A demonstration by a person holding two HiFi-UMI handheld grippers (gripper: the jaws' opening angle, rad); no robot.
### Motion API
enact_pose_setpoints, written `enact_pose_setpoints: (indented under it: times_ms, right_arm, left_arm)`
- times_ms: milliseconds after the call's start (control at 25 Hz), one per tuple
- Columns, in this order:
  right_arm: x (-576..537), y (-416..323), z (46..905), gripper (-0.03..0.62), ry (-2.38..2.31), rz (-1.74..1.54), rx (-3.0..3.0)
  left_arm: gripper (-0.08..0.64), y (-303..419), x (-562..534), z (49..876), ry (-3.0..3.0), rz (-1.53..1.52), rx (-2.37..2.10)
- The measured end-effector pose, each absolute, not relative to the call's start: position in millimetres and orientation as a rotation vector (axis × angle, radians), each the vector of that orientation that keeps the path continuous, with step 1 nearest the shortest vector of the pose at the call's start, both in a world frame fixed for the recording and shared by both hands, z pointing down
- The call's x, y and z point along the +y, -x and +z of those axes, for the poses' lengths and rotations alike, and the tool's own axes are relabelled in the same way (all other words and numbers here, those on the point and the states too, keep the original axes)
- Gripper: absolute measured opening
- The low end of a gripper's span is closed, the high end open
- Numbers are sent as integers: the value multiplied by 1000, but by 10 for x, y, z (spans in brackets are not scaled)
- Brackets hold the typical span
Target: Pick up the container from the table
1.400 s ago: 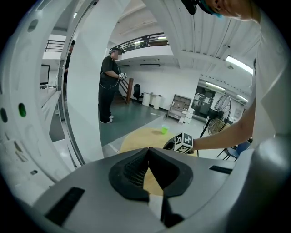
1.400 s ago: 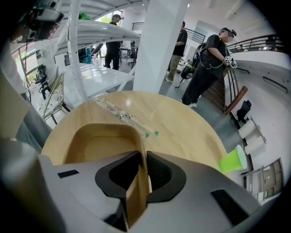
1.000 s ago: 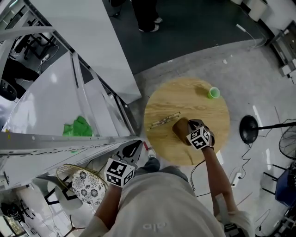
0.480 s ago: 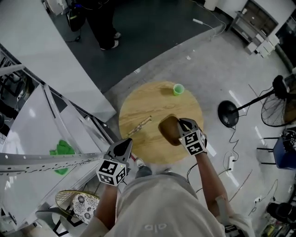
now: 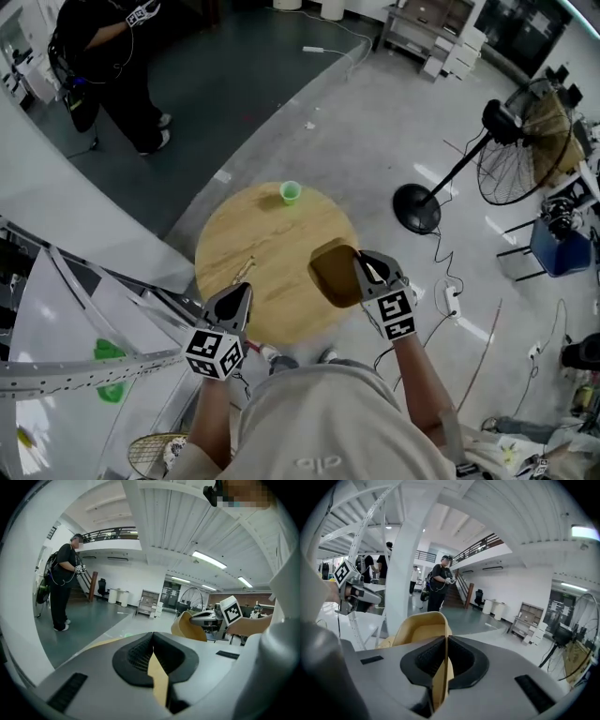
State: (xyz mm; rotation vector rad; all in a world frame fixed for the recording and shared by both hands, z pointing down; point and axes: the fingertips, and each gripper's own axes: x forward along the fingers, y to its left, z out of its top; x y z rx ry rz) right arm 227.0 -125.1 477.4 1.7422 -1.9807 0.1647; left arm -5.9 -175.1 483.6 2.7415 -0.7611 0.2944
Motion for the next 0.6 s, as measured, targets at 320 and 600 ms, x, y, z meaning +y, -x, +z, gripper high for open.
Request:
enact_pose_setpoints:
  times_ms: [320, 600]
  right_arm:
    - [-510, -2801, 4453, 41, -1987, 218, -1932]
    - [-2, -3128, 4394, 41, -2185, 259, -1887]
  left_arm:
    - [17, -596, -1555, 4639, -2823, 262, -597]
    - [17, -1008, -1291, 4543, -2858, 229, -484]
